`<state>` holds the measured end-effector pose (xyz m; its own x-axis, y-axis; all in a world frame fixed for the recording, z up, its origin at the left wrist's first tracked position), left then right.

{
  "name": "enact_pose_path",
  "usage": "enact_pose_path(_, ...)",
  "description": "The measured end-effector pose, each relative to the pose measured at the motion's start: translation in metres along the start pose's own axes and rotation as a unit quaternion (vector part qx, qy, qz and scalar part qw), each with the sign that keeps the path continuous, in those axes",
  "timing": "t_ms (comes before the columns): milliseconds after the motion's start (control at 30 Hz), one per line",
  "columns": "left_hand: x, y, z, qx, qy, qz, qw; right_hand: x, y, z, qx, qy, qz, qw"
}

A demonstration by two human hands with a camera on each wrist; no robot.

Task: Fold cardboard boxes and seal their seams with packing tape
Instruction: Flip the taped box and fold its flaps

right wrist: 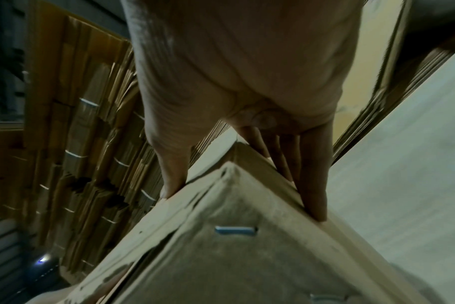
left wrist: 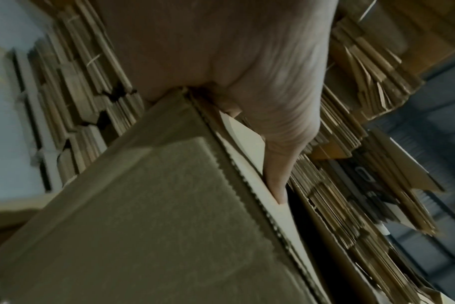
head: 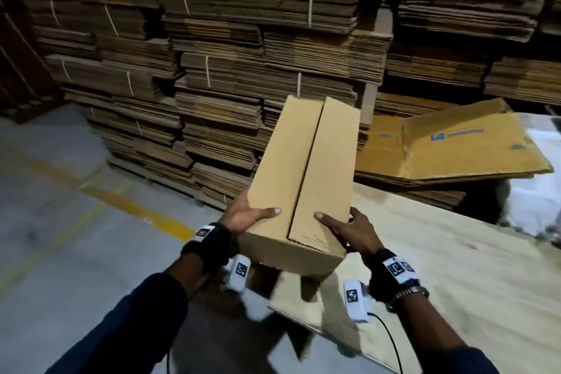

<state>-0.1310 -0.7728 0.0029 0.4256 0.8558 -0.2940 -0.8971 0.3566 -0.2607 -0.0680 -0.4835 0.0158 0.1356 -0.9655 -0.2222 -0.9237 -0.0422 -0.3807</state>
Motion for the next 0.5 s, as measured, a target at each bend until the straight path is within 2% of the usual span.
enact_pose_path(133, -0.166, 0.023, -0.06, 0.007, 0.041, 0.027, 0.999, 0.146, 0.089, -0.037, -0.065, 0.047, 0.008, 0.997)
enact_pose_path(233, -0.269, 0.037, -0.122, -0.009, 0.084, 0.04, 0.996, 0.251, 0.147, -0.043, -0.082, 0.07, -0.025, 0.994)
enact_pose_path(300, -0.328, 0.047, -0.173, -0.015, 0.118, 0.044, 0.992, 0.323, 0.191, -0.032, -0.082, 0.077, -0.056, 0.992)
enact_pose_path(400, -0.396, 0.065, -0.273, -0.067, 0.151, 0.068, 0.984, 0.422, 0.257, 0.002, -0.064, 0.092, -0.085, 0.99)
enact_pose_path(500, -0.441, 0.085, -0.377, -0.067, 0.171, 0.086, 0.979, 0.514, 0.319, 0.049, -0.052, 0.105, -0.097, 0.988)
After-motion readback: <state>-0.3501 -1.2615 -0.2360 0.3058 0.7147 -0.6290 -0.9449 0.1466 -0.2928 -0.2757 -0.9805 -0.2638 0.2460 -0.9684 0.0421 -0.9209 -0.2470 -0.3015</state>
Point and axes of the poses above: each hand's wrist, its own y-axis towards the middle knuckle, its own x-axis out of the palm, z = x × y, the point moved 2 cm from there along y, towards the middle knuckle, and after that the axes turned 11 degrees about -z, right-handed, at the moved point
